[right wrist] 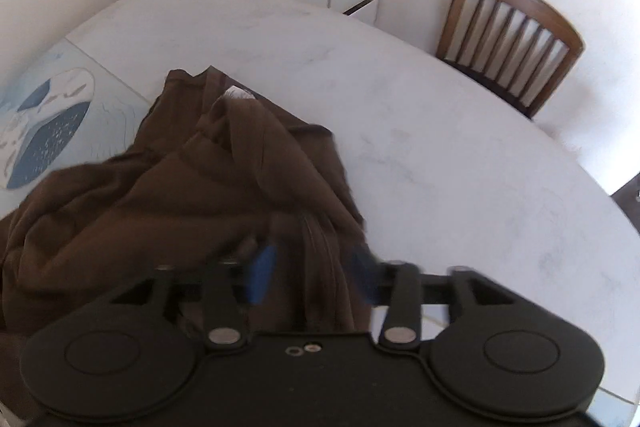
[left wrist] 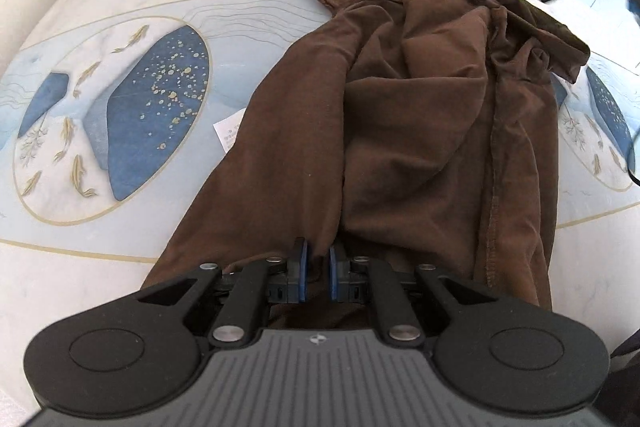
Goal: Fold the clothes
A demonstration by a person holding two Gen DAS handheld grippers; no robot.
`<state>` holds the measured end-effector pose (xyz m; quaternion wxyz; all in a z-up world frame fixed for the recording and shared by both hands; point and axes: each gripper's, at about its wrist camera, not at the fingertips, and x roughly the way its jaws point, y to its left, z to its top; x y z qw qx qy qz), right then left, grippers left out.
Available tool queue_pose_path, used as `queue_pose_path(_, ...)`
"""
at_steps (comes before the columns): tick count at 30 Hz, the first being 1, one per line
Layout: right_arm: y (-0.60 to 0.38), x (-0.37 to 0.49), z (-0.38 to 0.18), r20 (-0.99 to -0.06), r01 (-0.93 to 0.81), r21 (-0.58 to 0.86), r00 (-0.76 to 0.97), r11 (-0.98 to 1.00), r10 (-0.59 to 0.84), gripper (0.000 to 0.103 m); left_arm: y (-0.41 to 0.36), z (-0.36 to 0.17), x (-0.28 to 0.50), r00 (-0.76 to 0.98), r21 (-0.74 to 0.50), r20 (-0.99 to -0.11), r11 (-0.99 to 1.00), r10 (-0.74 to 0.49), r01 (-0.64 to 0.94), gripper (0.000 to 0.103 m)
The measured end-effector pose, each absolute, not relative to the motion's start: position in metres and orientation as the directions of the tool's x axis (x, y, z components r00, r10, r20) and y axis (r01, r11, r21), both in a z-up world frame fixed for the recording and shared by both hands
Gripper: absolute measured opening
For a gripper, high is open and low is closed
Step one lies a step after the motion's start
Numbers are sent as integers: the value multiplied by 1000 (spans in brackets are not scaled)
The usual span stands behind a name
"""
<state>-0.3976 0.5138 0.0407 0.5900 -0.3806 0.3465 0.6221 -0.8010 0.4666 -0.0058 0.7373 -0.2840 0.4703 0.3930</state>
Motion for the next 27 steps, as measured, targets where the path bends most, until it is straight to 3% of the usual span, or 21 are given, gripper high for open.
queue_pose_path(8, 466, -416, 40, -868, -996, 2, -43, -84, 494, 103, 467, -9, -803, 262, -63, -913, 525, 313, -849, 9)
queue_pose_path(13, 475, -447, 14, -873, -986, -94, 14, -140, 487, 103, 466, -9, -802, 260, -53, -913, 540, 315, -840, 9)
queue_pose_path(18, 488, -440, -12, -914, -993, -78, 35, -90, 404, 103, 466, -11, -803, 263, -53, -910, 538, 321, -841, 9)
queue_pose_path(24, 474, -415, 4, -902, -984, -143, 86, -106, 422, 103, 461, -6, -795, 238, -38, -912, 508, 334, -860, 9)
queue_pose_path(25, 472, -405, 7, -893, -980, -177, 122, -87, 434, 29, 459, -4, -792, 234, -36, -912, 504, 336, -863, 9)
queue_pose_path(26, 470, -395, 11, -882, -975, -210, 159, -68, 445, 54, 456, -3, -789, 227, -30, -914, 501, 337, -865, 9)
queue_pose_path(27, 470, -377, 15, -876, -976, -217, 179, -35, 448, 55, 453, -2, -785, 216, -21, -916, 499, 337, -866, 9)
